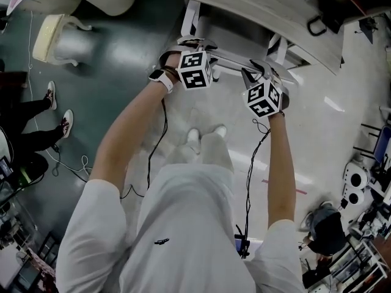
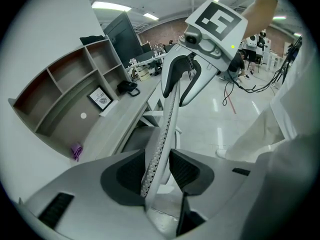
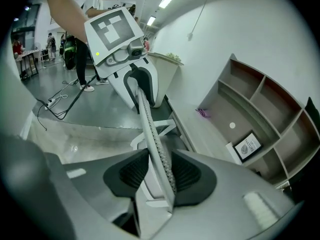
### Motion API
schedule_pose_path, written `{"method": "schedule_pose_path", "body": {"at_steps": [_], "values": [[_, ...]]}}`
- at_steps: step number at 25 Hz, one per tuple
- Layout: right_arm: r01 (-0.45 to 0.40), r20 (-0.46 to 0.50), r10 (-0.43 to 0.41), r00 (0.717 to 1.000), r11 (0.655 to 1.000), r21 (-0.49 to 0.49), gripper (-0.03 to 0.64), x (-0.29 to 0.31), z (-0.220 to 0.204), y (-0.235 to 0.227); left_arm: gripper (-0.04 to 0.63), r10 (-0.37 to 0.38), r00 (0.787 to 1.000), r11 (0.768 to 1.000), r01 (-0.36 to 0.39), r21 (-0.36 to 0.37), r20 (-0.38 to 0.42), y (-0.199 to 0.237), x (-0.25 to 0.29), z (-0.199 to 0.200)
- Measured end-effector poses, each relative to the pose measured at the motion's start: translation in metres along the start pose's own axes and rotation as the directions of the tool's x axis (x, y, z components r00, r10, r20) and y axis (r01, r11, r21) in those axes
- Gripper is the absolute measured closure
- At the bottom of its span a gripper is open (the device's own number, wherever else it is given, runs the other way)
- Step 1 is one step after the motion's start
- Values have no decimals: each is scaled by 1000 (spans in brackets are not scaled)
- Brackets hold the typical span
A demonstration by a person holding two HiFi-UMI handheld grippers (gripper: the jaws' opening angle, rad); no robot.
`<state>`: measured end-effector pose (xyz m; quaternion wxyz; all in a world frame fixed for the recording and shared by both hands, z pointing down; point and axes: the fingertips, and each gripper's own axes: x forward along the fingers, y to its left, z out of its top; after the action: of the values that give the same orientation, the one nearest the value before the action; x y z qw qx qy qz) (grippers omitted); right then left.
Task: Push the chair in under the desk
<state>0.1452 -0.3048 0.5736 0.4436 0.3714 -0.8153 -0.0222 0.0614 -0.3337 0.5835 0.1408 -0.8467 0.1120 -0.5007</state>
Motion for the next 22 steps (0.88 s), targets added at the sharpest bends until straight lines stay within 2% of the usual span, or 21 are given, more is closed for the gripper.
{"method": "schedule_pose_path", "body": {"at_steps": [12,22], "values": [[74,17,-74,997,997,-27,465,30,22,-36,423,44,999,999,-44,3,-13,56,15,-8],[79,4,-79,997,997,-23,465,61,28,-94,412,116,993,993,-116,-4,-29,118,44,2]]}}
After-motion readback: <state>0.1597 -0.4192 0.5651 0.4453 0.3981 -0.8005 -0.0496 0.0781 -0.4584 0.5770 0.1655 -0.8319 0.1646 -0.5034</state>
